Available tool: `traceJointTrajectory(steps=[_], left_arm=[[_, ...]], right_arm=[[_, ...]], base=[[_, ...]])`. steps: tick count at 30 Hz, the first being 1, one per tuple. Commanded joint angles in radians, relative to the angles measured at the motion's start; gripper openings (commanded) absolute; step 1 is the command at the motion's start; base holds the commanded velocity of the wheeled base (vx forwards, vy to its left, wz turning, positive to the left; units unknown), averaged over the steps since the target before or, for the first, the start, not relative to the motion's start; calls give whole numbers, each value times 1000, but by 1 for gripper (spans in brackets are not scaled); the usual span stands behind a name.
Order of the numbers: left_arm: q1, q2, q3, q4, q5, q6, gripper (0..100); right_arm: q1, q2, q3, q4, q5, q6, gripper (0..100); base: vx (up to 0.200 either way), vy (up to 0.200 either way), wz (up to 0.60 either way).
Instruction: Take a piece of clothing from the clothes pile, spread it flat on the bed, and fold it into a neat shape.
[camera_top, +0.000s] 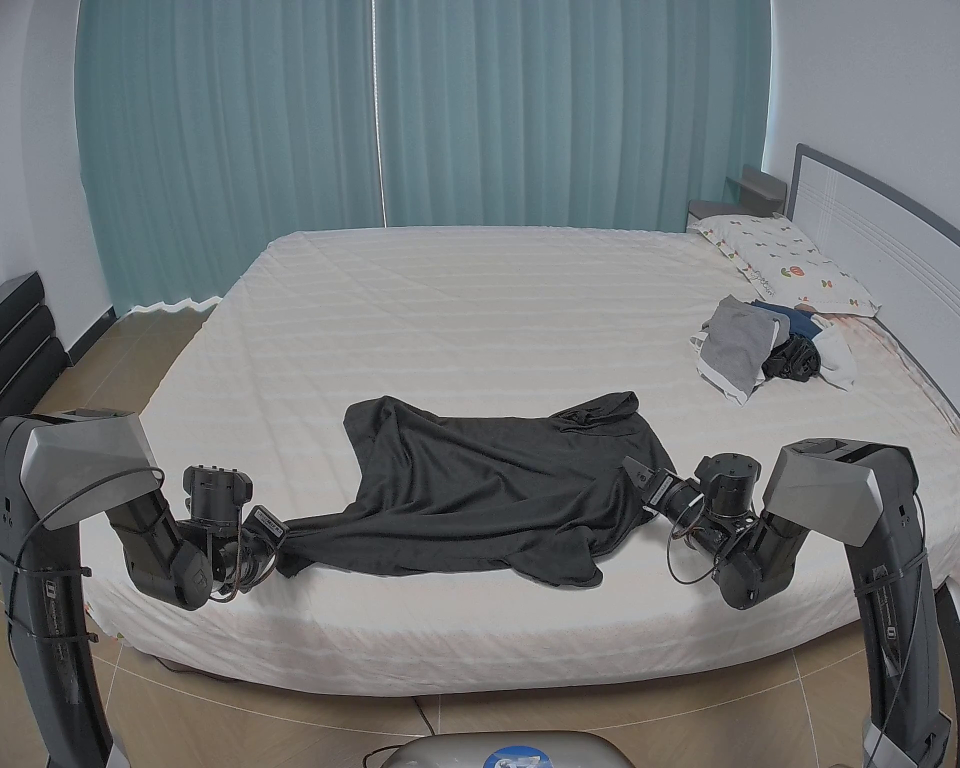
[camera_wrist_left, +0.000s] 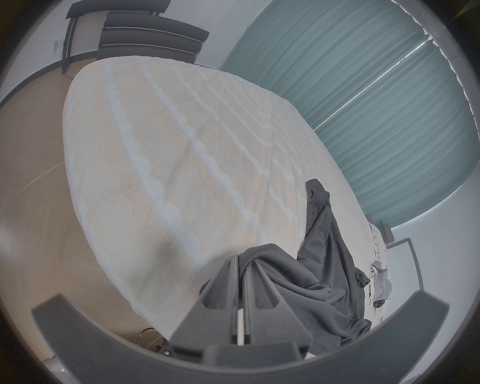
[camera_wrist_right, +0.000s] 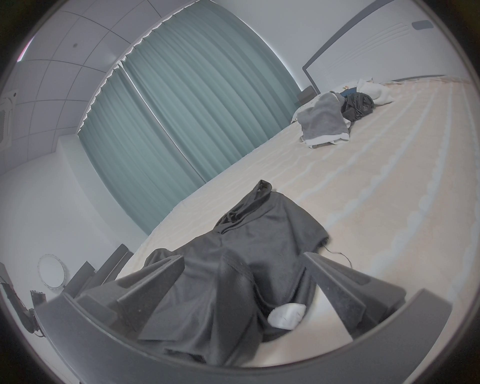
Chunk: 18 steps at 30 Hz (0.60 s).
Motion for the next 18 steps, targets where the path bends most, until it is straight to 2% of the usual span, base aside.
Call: traceJointTrajectory(steps=[1,4,7,10,18], left_arm=[[0,11,1,0,0,0,0],[-3,16,1,0,0,0,0],[-3,17,1,0,0,0,0],[-3,16,3,0,0,0,0],[-5,17,3,2,0,2,0]], right_arm=[[0,-124,222,-95,92,29,100],[39,-199,413,-165,227,29,100],[86,-208,522,-162,295,17,100],[126,-171,524,-162,293,5,100],[171,-153,499,-161,314,-50,100]], base=[[0,0,0],[0,0,0],[0,0,0],[0,0,0],[0,0,0]])
